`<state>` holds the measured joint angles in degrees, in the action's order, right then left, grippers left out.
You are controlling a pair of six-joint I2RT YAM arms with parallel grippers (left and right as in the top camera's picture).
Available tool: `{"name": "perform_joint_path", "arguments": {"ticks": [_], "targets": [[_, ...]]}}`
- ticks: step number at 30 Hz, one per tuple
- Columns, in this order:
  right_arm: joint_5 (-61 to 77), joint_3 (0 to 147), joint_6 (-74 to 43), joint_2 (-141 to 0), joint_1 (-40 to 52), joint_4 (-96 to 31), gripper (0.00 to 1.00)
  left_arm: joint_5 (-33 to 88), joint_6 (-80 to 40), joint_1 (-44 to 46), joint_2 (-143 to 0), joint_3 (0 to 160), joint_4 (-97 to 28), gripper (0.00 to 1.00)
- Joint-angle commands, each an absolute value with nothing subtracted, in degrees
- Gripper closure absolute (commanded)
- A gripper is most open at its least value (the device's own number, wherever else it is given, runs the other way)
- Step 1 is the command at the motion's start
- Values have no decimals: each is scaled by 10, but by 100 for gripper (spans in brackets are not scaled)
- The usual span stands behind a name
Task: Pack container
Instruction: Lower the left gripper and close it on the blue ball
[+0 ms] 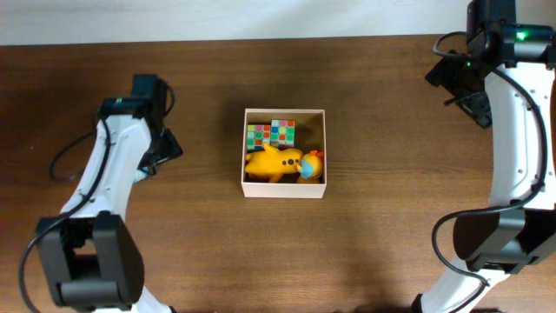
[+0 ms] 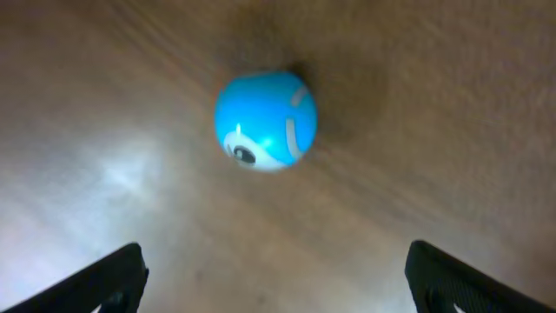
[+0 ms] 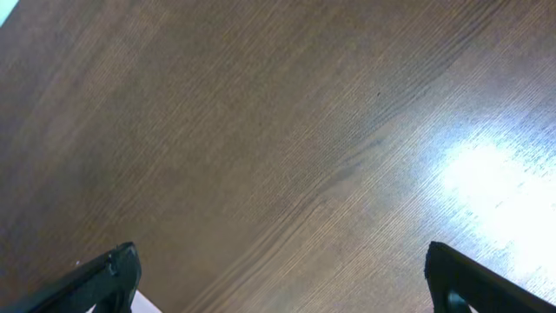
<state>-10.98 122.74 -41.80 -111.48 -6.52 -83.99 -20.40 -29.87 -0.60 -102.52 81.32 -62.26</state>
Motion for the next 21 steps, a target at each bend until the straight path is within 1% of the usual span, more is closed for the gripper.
{"name": "perform_joint_path", "arguments": {"ticks": [1, 10, 14, 21], "targets": [[-111, 1233, -420, -1110, -68, -840, 1, -148, -304, -40, -1002, 780, -584, 3], [-111, 1233, -420, -1110, -68, -840, 1, -136, -297, -103, -1003, 756, -514, 3], [-111, 1233, -420, -1110, -68, -840, 1, -126, -275, -109, -1003, 739, -486, 4], [-111, 1233, -420, -1110, -68, -840, 1, -128, -273, -109, -1003, 714, -448, 4]]}}
